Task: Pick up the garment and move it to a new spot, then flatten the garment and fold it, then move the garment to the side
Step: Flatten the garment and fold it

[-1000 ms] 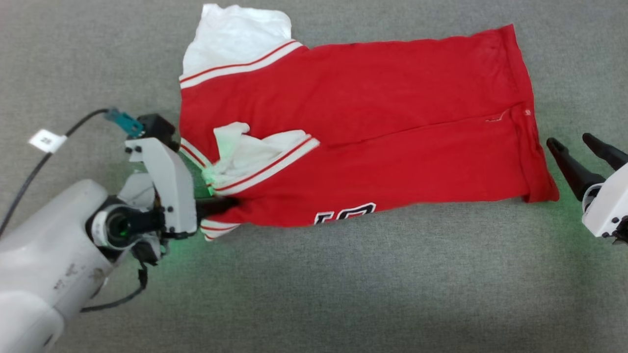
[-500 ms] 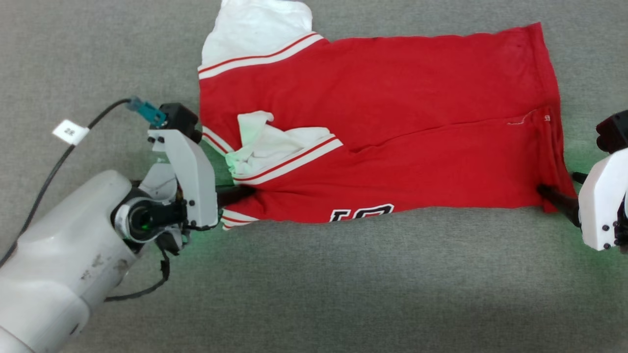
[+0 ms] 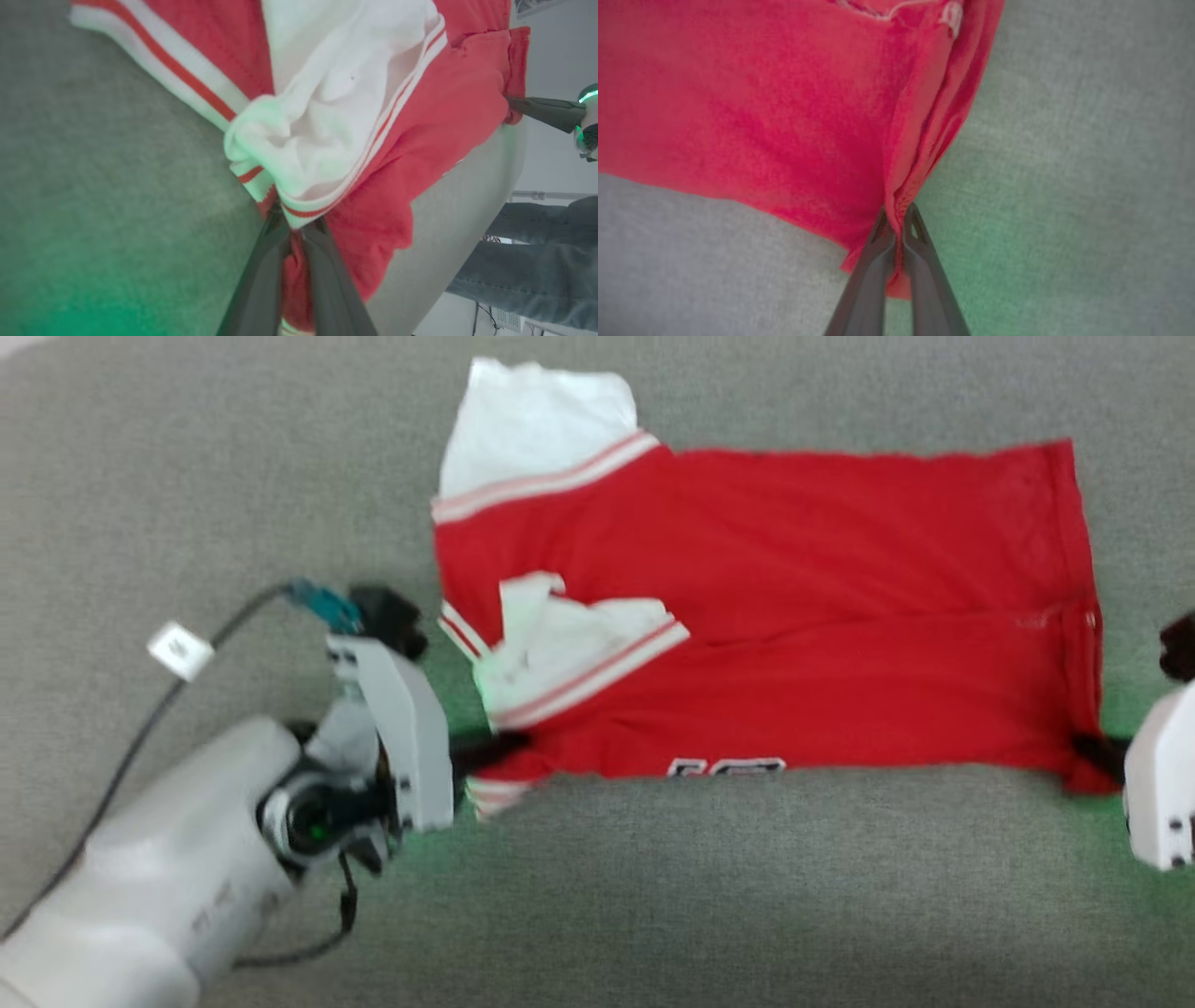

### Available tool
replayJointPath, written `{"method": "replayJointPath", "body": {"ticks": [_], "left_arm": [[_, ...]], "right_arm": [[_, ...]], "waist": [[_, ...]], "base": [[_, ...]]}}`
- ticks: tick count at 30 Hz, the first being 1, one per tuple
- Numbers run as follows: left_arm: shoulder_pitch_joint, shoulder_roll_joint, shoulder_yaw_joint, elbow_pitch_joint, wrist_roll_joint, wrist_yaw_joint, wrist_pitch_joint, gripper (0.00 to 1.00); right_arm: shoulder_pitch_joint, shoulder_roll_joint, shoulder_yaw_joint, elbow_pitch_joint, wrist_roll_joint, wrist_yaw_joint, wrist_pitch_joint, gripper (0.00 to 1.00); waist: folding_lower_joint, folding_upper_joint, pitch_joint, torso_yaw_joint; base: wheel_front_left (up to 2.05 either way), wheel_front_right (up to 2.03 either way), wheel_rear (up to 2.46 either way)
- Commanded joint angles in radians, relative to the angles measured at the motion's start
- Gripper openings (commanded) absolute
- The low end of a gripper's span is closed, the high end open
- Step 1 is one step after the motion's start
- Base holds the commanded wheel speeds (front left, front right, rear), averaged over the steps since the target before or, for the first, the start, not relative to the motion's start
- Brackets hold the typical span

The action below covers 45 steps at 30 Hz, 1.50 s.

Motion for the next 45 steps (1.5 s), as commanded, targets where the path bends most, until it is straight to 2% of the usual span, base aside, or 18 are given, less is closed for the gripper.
{"method": "replayJointPath", "body": {"ticks": [1, 9, 14, 15, 16, 17, 18, 25, 29, 32, 34, 37, 45], "left_arm": [[0.041, 0.007, -0.02, -0.006, 0.009, 0.0, 0.005, 0.0], [0.152, 0.142, -0.03, -0.279, 0.018, 0.083, -0.034, 0.0], [0.203, 0.197, -0.025, -0.403, 0.01, 0.137, -0.063, 0.0], [0.212, 0.203, -0.021, -0.418, 0.008, 0.145, -0.074, 0.13], [0.219, 0.208, -0.017, -0.432, 0.007, 0.154, -0.087, 0.36], [0.226, 0.213, -0.011, -0.442, 0.01, 0.163, -0.102, 0.85], [0.235, 0.215, -0.007, -0.451, 0.011, 0.172, -0.115, 1.0], [0.265, 0.263, 0.059, -0.518, 0.019, 0.223, -0.242, 1.0], [0.24, 0.294, 0.119, -0.509, 0.053, 0.269, -0.332, 1.0], [0.205, 0.279, 0.146, -0.475, 0.077, 0.286, -0.374, 1.0], [0.159, 0.274, 0.155, -0.437, 0.106, 0.282, -0.376, 1.0], [0.07, 0.233, 0.167, -0.345, 0.134, 0.258, -0.359, 1.0], [-0.219, 0.112, 0.157, 0.037, 0.222, 0.153, -0.272, 1.0]], "right_arm": [[0.034, -0.005, -0.002, 0.0, 0.002, -0.001, 0.007, 0.0], [0.252, -0.034, -0.095, -0.181, 0.022, -0.001, 0.061, 0.0], [0.349, -0.014, -0.16, -0.263, 0.011, -0.001, 0.085, 0.0], [0.358, -0.006, -0.175, -0.273, 0.003, -0.001, 0.082, 0.06], [0.363, 0.005, -0.194, -0.284, -0.008, -0.001, 0.068, 0.76], [0.367, 0.022, -0.217, -0.287, -0.02, -0.001, 0.057, 1.0], [0.371, 0.039, -0.232, -0.295, -0.032, -0.001, 0.045, 1.0], [0.334, 0.165, -0.344, -0.368, -0.123, -0.001, -0.125, 1.0], [0.279, 0.248, -0.344, -0.366, -0.173, -0.001, -0.271, 1.0], [0.228, 0.296, -0.325, -0.339, -0.204, -0.001, -0.384, 1.0], [0.197, 0.328, -0.32, -0.319, -0.218, -0.001, -0.446, 1.0], [0.155, 0.37, -0.312, -0.302, -0.221, -0.001, -0.526, 1.0], [0.125, 0.414, -0.29, -0.31, -0.235, -0.001, -0.651, 1.0]], "waist": [[0.0, 0.0, -0.027, 0.012], [0.0, 0.0, -0.06, 0.018], [0.0, 0.0, -0.068, 0.013], [0.0, 0.0, -0.07, 0.012], [0.0, 0.0, -0.072, 0.012], [0.0, 0.0, -0.074, 0.012], [0.0, 0.0, -0.077, 0.012], [0.0, 0.0, -0.088, 0.023], [0.0, 0.0, -0.084, 0.014], [0.0, 0.0, -0.071, -0.001], [0.0, 0.0, -0.057, -0.017], [0.0, 0.0, -0.029, -0.047], [0.0, 0.0, 0.054, -0.168]], "base": [[0.0, 0.0, 0.0], [0.0, 0.0, 0.0], [0.0, 0.0, 0.0], [0.0, 0.0, 0.0], [0.0, 0.0, 0.0], [0.0, 0.0, 0.0], [0.0, 0.0, 0.0], [0.0, 0.0, 0.0], [0.0, 0.0, 0.0], [0.0, 0.0, 0.0], [0.0, 0.0, 0.0], [0.0, 0.0, 0.0], [0.0, 0.0, 0.0]]}}
